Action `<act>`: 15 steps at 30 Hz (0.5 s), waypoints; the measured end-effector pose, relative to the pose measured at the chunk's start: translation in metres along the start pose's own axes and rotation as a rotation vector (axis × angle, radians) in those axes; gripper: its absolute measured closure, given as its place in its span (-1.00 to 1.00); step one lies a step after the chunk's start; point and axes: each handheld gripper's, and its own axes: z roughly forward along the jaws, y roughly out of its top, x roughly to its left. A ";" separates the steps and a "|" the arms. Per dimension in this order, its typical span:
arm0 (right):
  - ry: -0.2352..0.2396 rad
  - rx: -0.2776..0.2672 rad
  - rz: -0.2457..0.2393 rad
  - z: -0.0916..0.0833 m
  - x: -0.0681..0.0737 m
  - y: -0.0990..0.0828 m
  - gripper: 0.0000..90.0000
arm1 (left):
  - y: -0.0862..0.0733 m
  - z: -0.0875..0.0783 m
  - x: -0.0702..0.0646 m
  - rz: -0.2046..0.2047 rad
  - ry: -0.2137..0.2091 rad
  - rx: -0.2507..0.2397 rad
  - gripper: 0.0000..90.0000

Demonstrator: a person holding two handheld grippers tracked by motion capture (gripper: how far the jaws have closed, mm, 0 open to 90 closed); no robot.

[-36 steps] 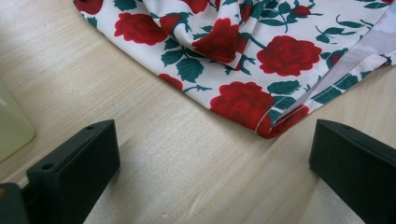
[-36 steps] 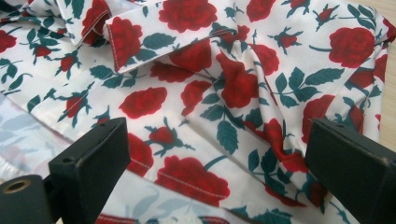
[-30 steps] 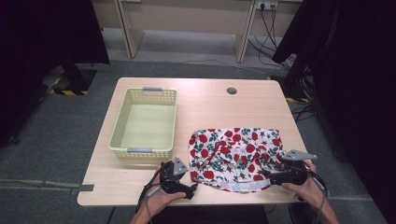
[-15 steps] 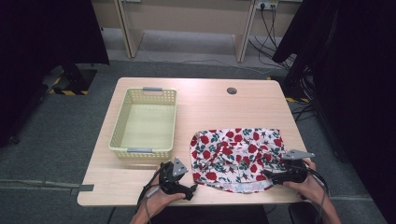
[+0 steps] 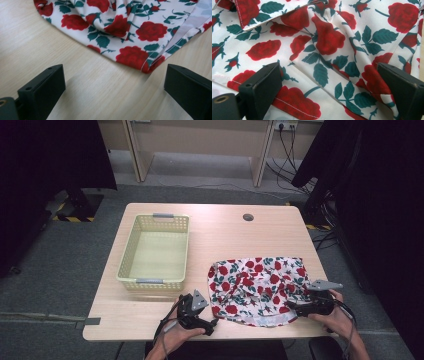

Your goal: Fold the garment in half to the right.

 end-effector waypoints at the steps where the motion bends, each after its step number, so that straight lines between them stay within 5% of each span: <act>1: 0.000 0.002 -0.004 0.000 0.000 0.000 -0.82 | 0.001 0.001 -0.001 0.000 -0.001 -0.002 -0.94; 9: -0.004 0.001 -0.002 0.000 0.000 0.000 -0.82 | 0.015 0.018 -0.011 0.033 0.003 0.021 -0.90; 15: -0.003 -0.001 -0.001 0.000 0.000 0.000 -0.83 | 0.026 0.030 -0.012 0.013 -0.003 0.021 -0.87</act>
